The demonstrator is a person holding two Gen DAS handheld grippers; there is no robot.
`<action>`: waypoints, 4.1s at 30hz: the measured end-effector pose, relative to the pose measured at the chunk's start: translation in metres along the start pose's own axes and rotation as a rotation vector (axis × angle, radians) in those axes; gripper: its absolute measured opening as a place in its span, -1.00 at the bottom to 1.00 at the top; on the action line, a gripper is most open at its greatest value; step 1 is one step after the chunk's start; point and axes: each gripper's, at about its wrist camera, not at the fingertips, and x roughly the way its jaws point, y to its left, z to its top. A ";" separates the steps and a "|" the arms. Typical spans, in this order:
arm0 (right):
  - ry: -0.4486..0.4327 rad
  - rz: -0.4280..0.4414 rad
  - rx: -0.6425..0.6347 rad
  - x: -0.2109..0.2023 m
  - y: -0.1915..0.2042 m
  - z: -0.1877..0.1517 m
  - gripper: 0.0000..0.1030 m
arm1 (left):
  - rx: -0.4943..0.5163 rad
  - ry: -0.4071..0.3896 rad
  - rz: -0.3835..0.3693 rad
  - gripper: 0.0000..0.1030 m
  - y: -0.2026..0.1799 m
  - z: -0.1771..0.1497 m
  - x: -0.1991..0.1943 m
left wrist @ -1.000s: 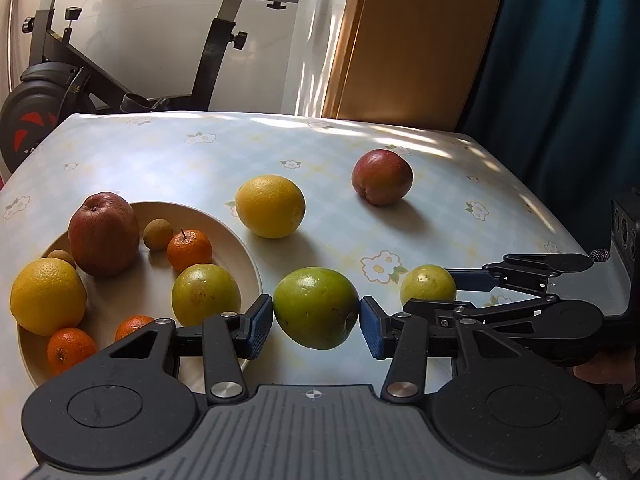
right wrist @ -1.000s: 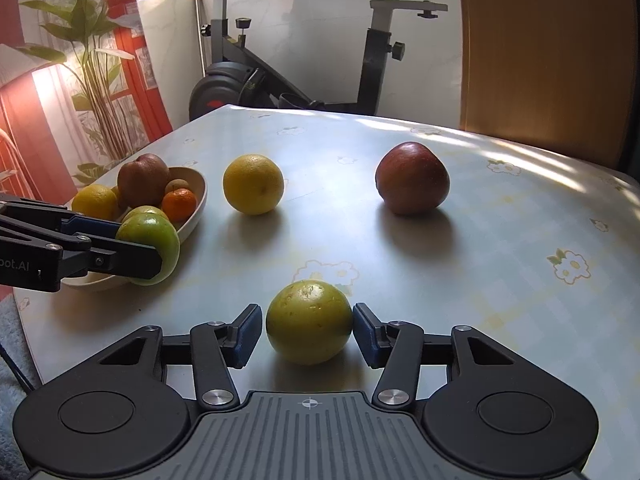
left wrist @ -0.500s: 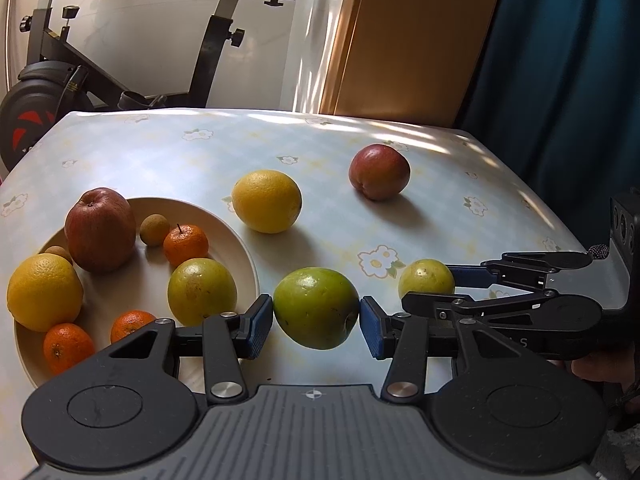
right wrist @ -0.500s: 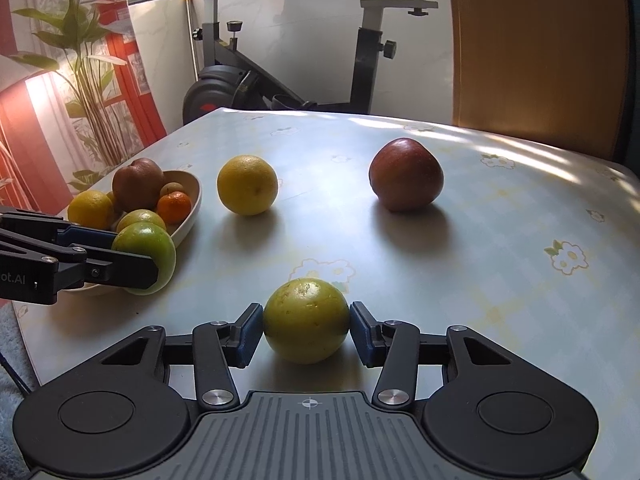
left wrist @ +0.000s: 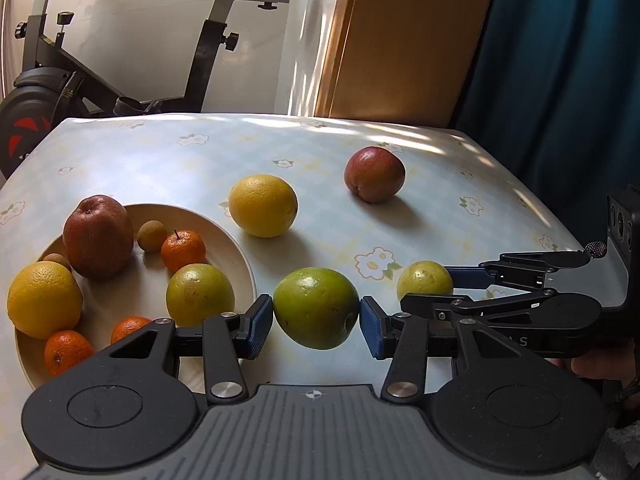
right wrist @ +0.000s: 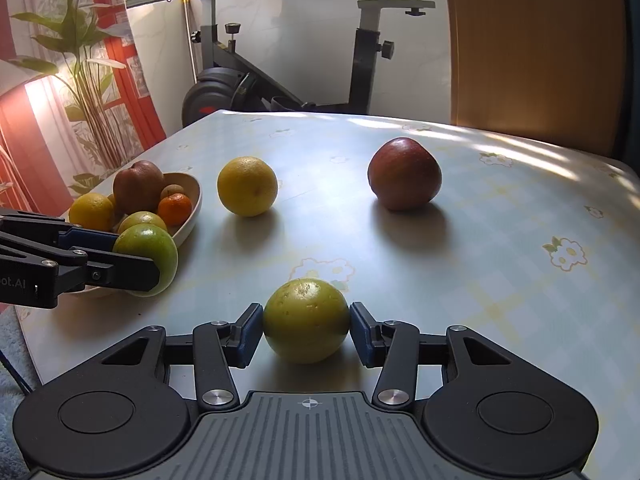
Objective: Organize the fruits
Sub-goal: 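Carry the green apple and grapefruit over the cream plate with both grippers, then open the left gripper and lift it away while the right holds the grapefruit over the plate, then close the left gripper on a small green lime while the right lowers the grapefruit onto the plate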
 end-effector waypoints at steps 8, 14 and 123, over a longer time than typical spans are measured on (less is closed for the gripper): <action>-0.028 0.034 -0.019 -0.010 0.010 0.026 -0.16 | -0.049 -0.058 0.036 -0.03 0.034 0.025 -0.028; -0.025 0.078 -0.084 -0.001 0.034 0.052 -0.16 | -0.081 -0.072 0.093 -0.03 0.083 0.040 -0.053; 0.084 0.192 -0.352 0.126 0.150 0.113 -0.11 | -0.268 -0.033 0.070 0.14 0.248 0.096 0.066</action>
